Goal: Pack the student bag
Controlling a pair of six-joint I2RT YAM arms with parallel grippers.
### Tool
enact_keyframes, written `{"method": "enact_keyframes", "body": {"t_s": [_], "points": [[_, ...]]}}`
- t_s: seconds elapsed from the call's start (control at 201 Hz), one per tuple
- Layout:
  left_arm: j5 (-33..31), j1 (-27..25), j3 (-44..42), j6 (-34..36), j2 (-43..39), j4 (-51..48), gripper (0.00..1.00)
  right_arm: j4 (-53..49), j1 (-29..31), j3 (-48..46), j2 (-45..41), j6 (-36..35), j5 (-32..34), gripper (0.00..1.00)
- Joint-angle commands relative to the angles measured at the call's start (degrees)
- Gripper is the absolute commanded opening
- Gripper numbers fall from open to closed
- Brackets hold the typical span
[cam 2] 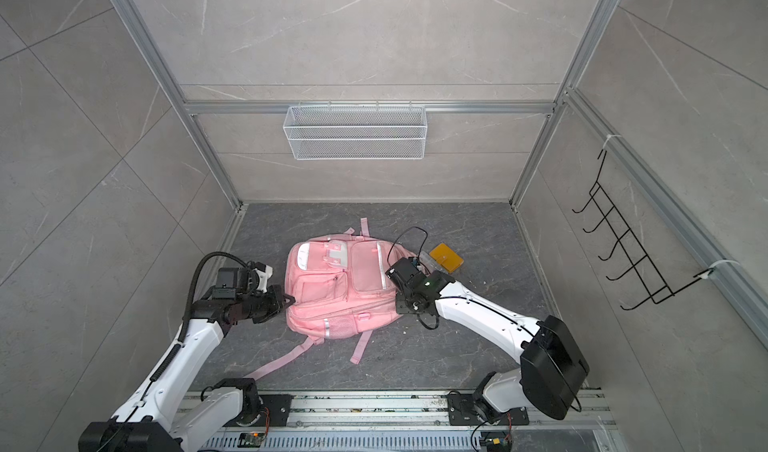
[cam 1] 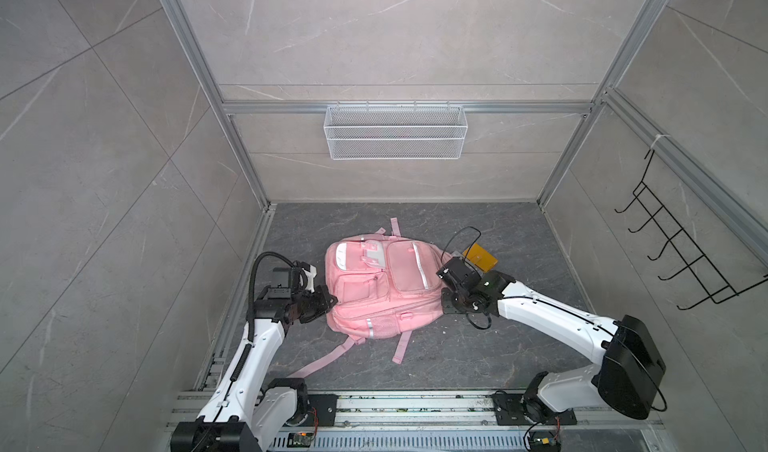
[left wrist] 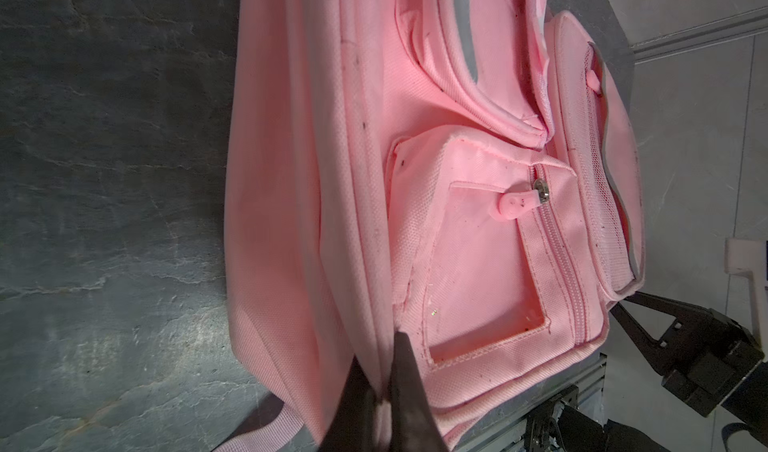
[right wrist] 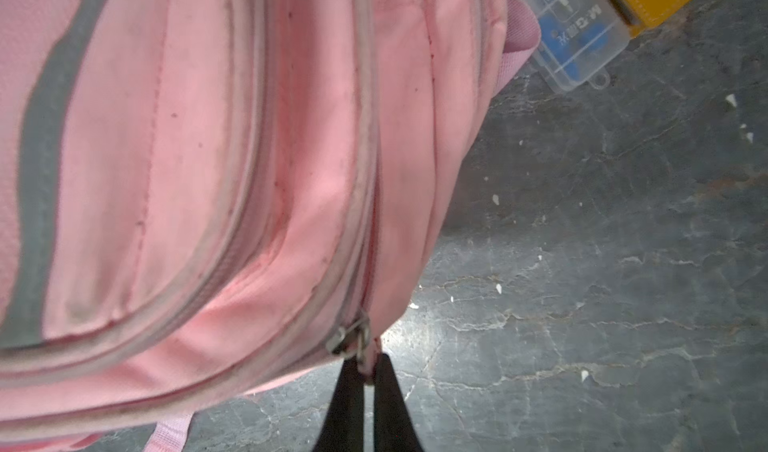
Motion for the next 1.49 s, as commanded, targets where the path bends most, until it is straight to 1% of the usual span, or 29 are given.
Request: {"method": "enact_keyframes", "body": {"t_s": [0.0, 0.04, 0.06, 0.12, 0.135, 0.149, 0.209, 0.219, 0.234, 0.244, 0.279, 0.359, 0.399, 0.458, 0.533, 0.588, 0.658, 0.797, 0.892, 1.011, 1.071, 1.116, 1.151, 1.211, 1.26, 1.285, 1.325, 1.37, 1.49], "points": [[-13.8, 1.8, 3.4, 0.9, 1.8, 2.9, 0.0, -8.3, -3.7, -0.7, -1.9, -1.2, 5.5, 0.0], [-14.9, 1.9, 4.0, 1.0, 2.9, 3.5, 0.0, -8.1, -3.9, -0.3, -1.9, -2.5, 4.9, 0.0], [-15.1, 2.0, 4.3, 1.3, 3.6, 3.9, 0.0, -8.3, -3.8, 0.5, -1.5, -4.4, 4.7, 0.0], [-14.5, 1.6, 7.4, 4.3, 6.0, 3.1, 0.0, -9.1, -1.4, 3.3, 0.4, -7.5, 5.1, 0.0], [-14.3, 1.2, 8.4, 4.9, 6.6, 2.3, 0.08, -9.3, -0.6, 4.2, 1.1, -8.4, 5.2, 0.0], [-14.6, 0.7, 9.6, 5.4, 7.0, 1.5, 0.19, -9.3, 0.1, 5.1, 1.7, -9.3, 5.0, 0.0], [-18.8, -3.4, 12.8, 7.3, 6.5, -1.2, 0.68, -8.4, 3.1, 7.9, 3.9, -12.9, 3.0, 0.0], [-19.5, -4.3, 13.2, 7.4, 6.2, -1.5, 0.8, -8.1, 3.6, 8.3, 4.1, -13.4, 2.6, 0.0], [-20.6, -5.5, 13.7, 7.6, 5.6, -2.0, 0.95, -7.6, 4.4, 8.8, 4.5, -14.1, 2.1, 0.0], [-21.1, -6.1, 14.1, 7.6, 5.3, -2.4, 0.99, -7.4, 4.9, 9.1, 4.8, -14.5, 1.7, 0.0], [-21.7, -7.4, 15.1, 7.2, 3.7, -3.9, 1.0, -6.2, 6.6, 10.4, 5.4, -15.8, 0.7, 0.0], [-19.4, -7.6, 16.5, 4.6, 0.3, -8.4, 1.0, -2.3, 9.5, 11.7, 6.1, -16.6, -2.2, 0.0], [-17.0, -7.7, 16.4, 2.8, -1.4, -10.3, 1.0, 0.0, 10.5, 12.1, 6.4, -16.7, -4.0, 0.0], [-11.5, -7.9, 15.5, -0.5, -3.6, -12.6, 1.0, 2.6, 12.2, 13.1, 7.4, -16.6, -6.2, 0.0], [-6.0, -9.4, 12.2, -6.9, -6.8, -13.0, 0.98, 3.9, 14.6, 15.2, 9.7, -16.3, -8.1, 0.0], [-4.7, -11.5, 9.4, -12.0, -9.5, -12.8, 0.96, 5.0, 16.4, 16.7, 11.5, -15.7, -9.7, 0.0], [-4.6, -13.6, 6.1, -16.3, -12.6, -12.5, 0.94, 7.5, 18.8, 18.0, 13.4, -15.0, -11.9, 0.0], [-0.1, -14.8, -1.1, -24.9, -15.5, -6.9, 0.92, 11.6, 22.5, 20.3, 17.2, -14.5, -15.4, 0.0], [-0.4, -15.8, -4.6, -28.6, -16.1, -1.7, 0.91, 14.1, 24.0, 21.2, 19.0, -14.5, -17.9, 0.0], [-0.3, -15.9, -7.1, -31.1, -13.9, 5.1, 0.91, 15.8, 25.6, 21.4, 19.9, -14.7, -20.1, 0.0], [0.1, -16.2, -7.9, -32.2, -11.8, 7.7, 0.87, 15.8, 26.1, 21.0, 19.9, -14.6, -20.0, 0.0], [-0.3, -16.6, -8.3, -32.8, -10.7, 8.7, 0.81, 16.2, 26.2, 20.5, 19.6, -14.2, -19.9, 0.0], [-1.0, -16.8, -8.5, -33.0, -10.2, 8.9, 0.74, 16.4, 26.1, 20.1, 19.4, -13.9, -19.7, 0.0], [-2.0, -16.8, -9.2, -33.4, -10.0, 9.2, 0.55, 16.5, 26.1, 19.9, 18.9, -13.7, -19.5, 0.0], [-2.5, -16.8, -9.6, -33.5, -10.1, 9.3, 0.37, 15.9, 26.1, 20.0, 18.8, -13.4, -18.9, 0.0], [-2.9, -16.8, -9.6, -33.5, -10.3, 9.2, 0.3, 15.1, 26.1, 20.1, 18.7, -13.1, -17.9, 0.0], [-3.4, -16.8, -9.5, -33.4, -10.5, 8.9, 0.14, 13.9, 26.0, 20.0, 18.5, -12.4, -16.3, 0.0], [-4.0, -16.8, -9.2, -33.2, -10.8, 8.3, 0.01, 12.4, 25.8, 19.7, 17.9, -11.8, -14.4, 0.0], [-6.0, -16.8, -8.3, -32.1, -11.8, 6.4, 0.0, 5.7, 24.2, 18.4, 16.4, -8.5, -8.5, 0.0]]}}
